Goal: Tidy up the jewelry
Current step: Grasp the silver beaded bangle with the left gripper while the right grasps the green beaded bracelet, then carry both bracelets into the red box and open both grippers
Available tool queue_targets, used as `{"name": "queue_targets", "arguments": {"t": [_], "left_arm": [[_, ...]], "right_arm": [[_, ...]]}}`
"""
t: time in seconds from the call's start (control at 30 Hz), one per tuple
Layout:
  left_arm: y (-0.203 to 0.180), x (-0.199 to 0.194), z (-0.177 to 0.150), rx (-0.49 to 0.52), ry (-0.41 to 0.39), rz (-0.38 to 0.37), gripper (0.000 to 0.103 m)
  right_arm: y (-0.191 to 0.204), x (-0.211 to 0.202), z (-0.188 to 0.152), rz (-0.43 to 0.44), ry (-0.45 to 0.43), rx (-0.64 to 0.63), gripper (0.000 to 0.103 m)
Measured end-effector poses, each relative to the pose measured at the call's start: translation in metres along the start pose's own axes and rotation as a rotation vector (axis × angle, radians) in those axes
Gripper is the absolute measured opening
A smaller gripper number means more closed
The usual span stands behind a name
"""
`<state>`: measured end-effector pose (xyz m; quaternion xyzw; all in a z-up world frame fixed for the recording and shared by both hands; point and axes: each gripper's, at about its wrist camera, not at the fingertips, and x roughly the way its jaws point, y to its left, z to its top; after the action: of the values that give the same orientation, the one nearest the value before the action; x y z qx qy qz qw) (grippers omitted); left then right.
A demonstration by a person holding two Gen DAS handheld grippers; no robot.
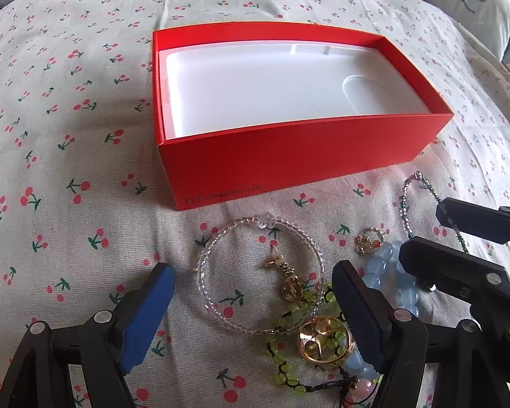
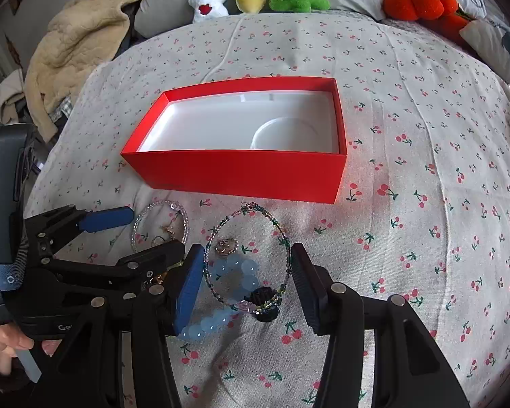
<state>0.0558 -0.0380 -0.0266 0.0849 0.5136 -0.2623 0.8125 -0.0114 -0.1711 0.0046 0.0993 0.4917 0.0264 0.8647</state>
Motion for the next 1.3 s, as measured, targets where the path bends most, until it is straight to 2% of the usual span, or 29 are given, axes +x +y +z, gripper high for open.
{"name": "queue_targets", "arguments": {"t": [0.23,0.3,0.37,0.57,0.63,1.0,1.3], "left_arm": [[-0.016,0.01,0.001,0.04,0.026,0.084,0.082],[-0.016,0.009,0.001,0.038,0.02,0.097,0.077],[-0.02,0.009,0.0,0.051,0.004,0.098,0.063],[-0.015,0.002,-0.006,0.065,-0.021,0.084,0.06],[-0.014,0.0,-0.007,0.066,-0.025,0.085,0.055],[0.001,-0.029,-0.006,-0.002,-0.066,0.048,0.055],[0.005,-0.058,0.017,-0.006,-0.135,0.025,0.055]], "right_arm": [[-0.011,-0.005,-0.002,-0.001,-0.005,0.034,0.054],[-0.014,-0.005,-0.004,0.001,-0.002,0.045,0.054],[-0.014,-0.005,-0.006,-0.001,0.003,0.051,0.054],[-0.018,-0.007,-0.009,-0.001,0.005,0.068,0.054],[-0.019,-0.008,-0.009,-0.002,0.006,0.068,0.054],[-0.02,-0.029,0.0,0.01,-0.025,0.079,0.054],[-0.015,-0.04,0.027,0.009,-0.049,0.053,0.054]]}}
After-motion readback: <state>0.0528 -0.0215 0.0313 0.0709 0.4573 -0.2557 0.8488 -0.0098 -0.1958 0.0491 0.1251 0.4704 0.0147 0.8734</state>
